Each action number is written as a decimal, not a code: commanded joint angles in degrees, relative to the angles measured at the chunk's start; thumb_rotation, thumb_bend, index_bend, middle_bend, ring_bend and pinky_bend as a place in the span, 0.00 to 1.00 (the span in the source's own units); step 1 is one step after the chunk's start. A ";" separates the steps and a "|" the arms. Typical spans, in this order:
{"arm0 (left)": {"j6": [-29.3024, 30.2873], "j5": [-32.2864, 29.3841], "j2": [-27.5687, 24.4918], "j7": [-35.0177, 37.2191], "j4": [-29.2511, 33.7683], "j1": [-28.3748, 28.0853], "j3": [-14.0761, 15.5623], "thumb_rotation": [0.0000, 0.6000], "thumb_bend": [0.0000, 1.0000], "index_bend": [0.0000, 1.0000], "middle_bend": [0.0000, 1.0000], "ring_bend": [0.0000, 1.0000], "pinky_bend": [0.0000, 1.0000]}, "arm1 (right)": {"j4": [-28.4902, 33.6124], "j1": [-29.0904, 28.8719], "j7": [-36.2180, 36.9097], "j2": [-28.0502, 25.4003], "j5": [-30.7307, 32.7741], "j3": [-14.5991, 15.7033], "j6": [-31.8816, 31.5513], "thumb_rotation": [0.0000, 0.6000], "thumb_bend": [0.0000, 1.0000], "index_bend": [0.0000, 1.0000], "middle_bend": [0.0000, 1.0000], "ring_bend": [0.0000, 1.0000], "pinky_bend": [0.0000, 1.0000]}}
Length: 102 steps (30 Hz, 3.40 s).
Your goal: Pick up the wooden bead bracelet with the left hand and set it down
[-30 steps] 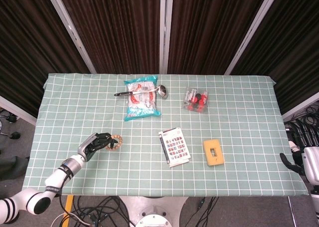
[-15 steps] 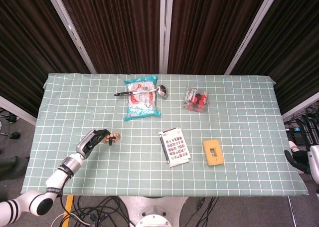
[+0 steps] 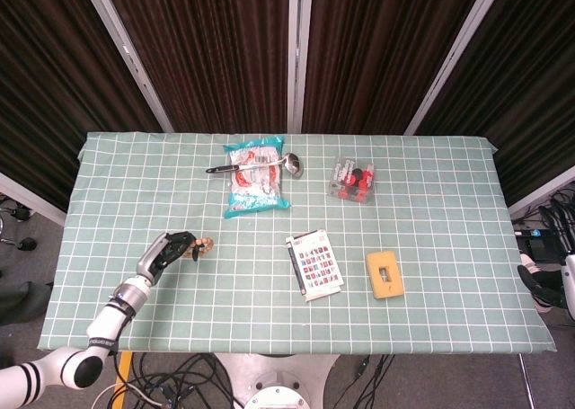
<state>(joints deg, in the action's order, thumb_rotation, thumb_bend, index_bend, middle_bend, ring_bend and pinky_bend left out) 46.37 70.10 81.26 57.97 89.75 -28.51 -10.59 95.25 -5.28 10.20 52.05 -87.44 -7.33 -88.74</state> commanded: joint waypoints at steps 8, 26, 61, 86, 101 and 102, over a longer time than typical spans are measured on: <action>-0.20 0.44 0.40 -0.37 -0.09 0.40 -0.48 0.47 0.45 0.59 0.66 0.32 0.15 | -0.81 0.22 0.88 0.40 0.15 0.03 -0.35 1.00 0.16 0.00 0.01 0.00 0.00; -1.05 1.54 1.09 0.18 -1.31 0.80 -0.72 0.63 0.45 0.57 0.64 0.32 0.14 | -1.09 -0.06 1.20 0.81 0.73 0.01 0.48 1.00 0.16 0.00 0.02 0.00 0.00; -1.78 0.94 1.30 -0.93 -0.92 1.29 -1.41 0.77 0.76 0.54 0.62 0.32 0.15 | -2.06 0.23 2.44 1.29 0.85 -0.01 0.14 1.00 0.16 0.00 0.03 0.00 0.00; -2.61 0.51 1.44 -1.59 -0.71 1.49 -1.46 0.84 1.00 0.49 0.59 0.32 0.15 | -2.40 0.08 2.76 1.51 1.07 0.00 0.62 1.00 0.16 0.00 0.03 0.00 0.00; -5.76 -1.58 -0.52 0.13 1.69 1.27 -2.26 0.72 1.00 0.52 0.64 0.33 0.15 | -3.05 0.28 3.48 1.77 1.08 0.14 0.53 1.00 0.16 0.00 0.03 0.00 0.00; -6.31 -1.86 -0.83 0.41 2.04 1.23 -2.30 0.72 1.00 0.53 0.65 0.34 0.15 | -3.07 0.29 3.53 1.77 1.08 0.14 0.52 1.00 0.16 0.00 0.03 0.00 0.00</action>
<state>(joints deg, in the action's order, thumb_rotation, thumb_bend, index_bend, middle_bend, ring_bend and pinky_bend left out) 40.58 68.65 80.82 57.96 91.36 -27.20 -12.77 92.17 -4.99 13.74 53.81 -86.35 -7.20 -88.21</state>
